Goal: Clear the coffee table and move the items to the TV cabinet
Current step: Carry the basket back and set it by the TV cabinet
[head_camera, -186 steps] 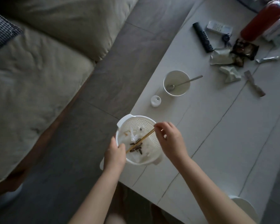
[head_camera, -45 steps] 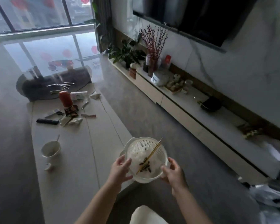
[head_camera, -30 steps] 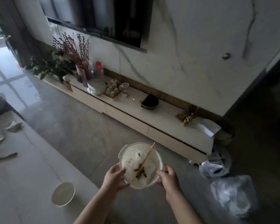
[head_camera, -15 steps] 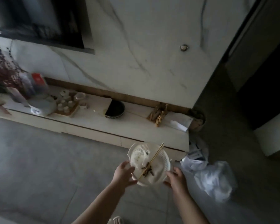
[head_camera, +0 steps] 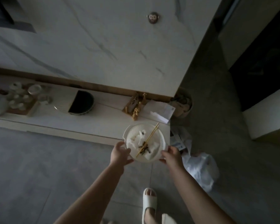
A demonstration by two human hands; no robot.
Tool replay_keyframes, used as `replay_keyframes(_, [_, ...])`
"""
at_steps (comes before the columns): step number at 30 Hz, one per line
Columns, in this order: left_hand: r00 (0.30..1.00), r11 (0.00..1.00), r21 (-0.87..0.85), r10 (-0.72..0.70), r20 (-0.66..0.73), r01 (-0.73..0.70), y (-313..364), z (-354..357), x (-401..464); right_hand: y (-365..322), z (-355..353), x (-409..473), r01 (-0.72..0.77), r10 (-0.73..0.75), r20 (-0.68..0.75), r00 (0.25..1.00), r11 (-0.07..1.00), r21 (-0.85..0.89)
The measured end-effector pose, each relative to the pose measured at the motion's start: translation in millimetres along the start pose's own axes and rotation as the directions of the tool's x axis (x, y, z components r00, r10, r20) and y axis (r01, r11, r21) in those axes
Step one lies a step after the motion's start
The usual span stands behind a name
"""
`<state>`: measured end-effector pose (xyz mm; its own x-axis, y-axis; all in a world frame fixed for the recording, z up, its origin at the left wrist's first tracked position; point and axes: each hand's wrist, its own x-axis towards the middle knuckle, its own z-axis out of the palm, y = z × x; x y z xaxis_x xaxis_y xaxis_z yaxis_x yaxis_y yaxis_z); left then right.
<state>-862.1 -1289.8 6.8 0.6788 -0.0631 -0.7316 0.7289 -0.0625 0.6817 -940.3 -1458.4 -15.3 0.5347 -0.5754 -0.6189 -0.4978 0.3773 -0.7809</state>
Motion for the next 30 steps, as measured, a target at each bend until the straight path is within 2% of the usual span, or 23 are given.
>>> replay_keyframes(6, [0.991, 0.999, -0.033, -0.028, -0.132, 0.024, -16.2, 57.8, 62.9, -12.0, -13.8, 88.0, -0.053, 0.052, -0.016, 0.999, 0.998, -0.027])
replay_keyframes(11, [0.981, 0.994, -0.073, -0.090, -0.174, 0.078, -31.2, 89.7, 122.1, 6.7, -14.6, 156.3, -0.083, 0.080, -0.047, 0.996, 0.995, -0.064])
replay_keyframes(24, [0.978, 0.986, -0.060, -0.163, -0.129, 0.156, -63.0, 148.1, 289.5, 61.2, 12.7, 295.8, -0.210, 0.262, -0.182, 0.948, 0.942, 0.261])
replay_keyframes(30, [0.978, 0.985, -0.053, -0.172, -0.122, 0.166, -63.5, 159.5, 321.0, 64.2, 21.0, 320.6, -0.214, 0.270, -0.222, 0.937, 0.945, 0.245])
